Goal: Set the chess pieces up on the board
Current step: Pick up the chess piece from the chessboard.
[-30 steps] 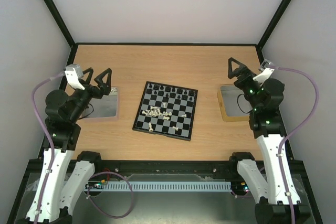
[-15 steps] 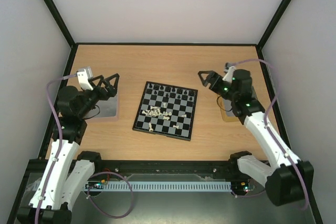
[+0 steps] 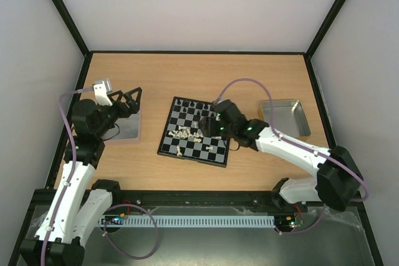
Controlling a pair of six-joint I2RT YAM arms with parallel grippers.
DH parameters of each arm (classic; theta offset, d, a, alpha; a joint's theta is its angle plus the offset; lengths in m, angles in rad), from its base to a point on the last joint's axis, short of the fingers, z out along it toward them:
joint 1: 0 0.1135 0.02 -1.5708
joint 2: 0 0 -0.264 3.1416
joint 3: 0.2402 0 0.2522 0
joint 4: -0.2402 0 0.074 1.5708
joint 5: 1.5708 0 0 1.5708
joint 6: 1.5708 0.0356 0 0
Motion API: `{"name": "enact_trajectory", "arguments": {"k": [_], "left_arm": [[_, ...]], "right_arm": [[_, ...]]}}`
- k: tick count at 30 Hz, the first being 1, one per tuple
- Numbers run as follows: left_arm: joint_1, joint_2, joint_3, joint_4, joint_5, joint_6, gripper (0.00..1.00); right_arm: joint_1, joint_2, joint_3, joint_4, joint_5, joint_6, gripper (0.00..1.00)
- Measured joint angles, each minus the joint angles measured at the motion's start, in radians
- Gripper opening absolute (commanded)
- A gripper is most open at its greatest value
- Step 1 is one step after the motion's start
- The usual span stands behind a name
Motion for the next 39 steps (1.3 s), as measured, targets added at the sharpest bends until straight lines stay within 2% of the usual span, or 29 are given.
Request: {"name": "enact_trajectory", "arguments": {"k": [7,14,25,31,39], "left_arm": [[0.0,0.01,0.0,-0.028,-0.01,0.0,1.0],[0.0,0.01,0.0,-0.037,-0.01,-0.001,1.0],[0.0,0.01,0.0,-0.039,-0.01,-0.005,1.0],[0.0,0.011,0.0,-0.047,-0.01,-0.006,1.0],[0.0,0.013,0.0,-0.056,-0.01,-0.013,1.0]], "right_arm": [[0.211,0.129,0.072,-0.035,0.13,-0.01,0.64],[0.324,0.277,0.169,-0.068,0.201,-0.017,0.56],[0.417,0.415,0.254,-0.127,0.236,-0.043,0.53],[0.44,0.466,0.277,-0.145,0.251,-0.057,0.43],[0.443,0.518,0.283,-0.158,0.264,-0.062,0.42]]}}
